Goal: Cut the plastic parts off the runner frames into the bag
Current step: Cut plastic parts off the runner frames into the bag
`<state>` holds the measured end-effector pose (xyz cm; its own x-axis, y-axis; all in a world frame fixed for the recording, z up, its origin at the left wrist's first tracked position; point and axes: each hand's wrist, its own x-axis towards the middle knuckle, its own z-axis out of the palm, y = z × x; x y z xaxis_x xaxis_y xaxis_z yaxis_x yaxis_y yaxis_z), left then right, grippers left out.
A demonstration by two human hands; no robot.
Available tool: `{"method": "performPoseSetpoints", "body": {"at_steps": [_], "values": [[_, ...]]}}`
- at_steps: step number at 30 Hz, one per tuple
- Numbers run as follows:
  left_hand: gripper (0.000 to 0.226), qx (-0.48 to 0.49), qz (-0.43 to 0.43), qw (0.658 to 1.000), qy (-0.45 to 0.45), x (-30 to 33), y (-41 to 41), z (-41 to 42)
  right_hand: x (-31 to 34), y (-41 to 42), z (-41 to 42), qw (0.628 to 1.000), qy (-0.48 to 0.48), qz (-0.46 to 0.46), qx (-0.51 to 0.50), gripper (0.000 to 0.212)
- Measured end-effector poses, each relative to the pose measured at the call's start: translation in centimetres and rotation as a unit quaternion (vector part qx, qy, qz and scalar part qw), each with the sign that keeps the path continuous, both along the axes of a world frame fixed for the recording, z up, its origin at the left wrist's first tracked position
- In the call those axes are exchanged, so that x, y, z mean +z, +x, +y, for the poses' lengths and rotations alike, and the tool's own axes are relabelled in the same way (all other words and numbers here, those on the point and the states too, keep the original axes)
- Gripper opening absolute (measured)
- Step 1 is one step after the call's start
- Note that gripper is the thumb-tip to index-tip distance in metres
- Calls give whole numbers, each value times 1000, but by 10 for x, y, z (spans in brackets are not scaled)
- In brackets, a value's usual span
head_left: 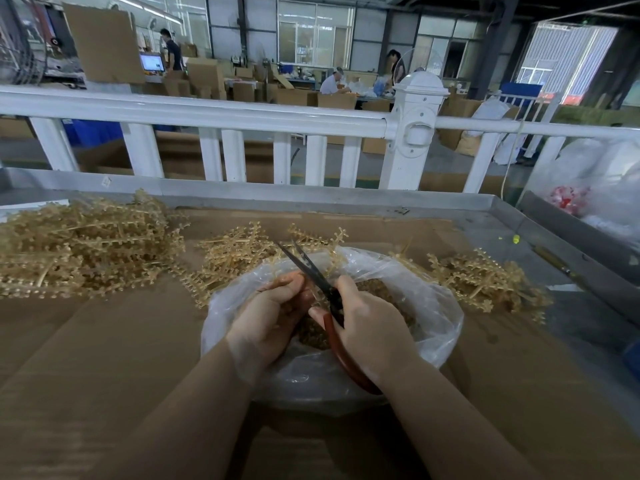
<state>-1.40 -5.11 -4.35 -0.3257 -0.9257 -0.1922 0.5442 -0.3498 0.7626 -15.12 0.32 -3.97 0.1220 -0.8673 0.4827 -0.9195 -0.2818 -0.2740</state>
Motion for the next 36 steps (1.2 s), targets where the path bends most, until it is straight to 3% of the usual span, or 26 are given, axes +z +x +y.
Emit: {"method": "performPoseSetpoints", "body": {"at_steps": [4,10,13,23,36], "values": [[28,-35,21,999,-13,3,1,3,-2,0,0,1000,-11,-3,2,41],[2,18,52,998,40,3,-1,3,-5,0,1,1000,-20,-3,2,38],[11,20,30,999,34,5,-1,3,-5,0,2,1000,-26,2,5,41],[5,13,25,1000,-2,3,0,5,-5,-1,2,1000,-27,3,2,43],[16,-16,13,1000,1,-1,3,2,-6,-1,3,999,-32,7,1,42]]}}
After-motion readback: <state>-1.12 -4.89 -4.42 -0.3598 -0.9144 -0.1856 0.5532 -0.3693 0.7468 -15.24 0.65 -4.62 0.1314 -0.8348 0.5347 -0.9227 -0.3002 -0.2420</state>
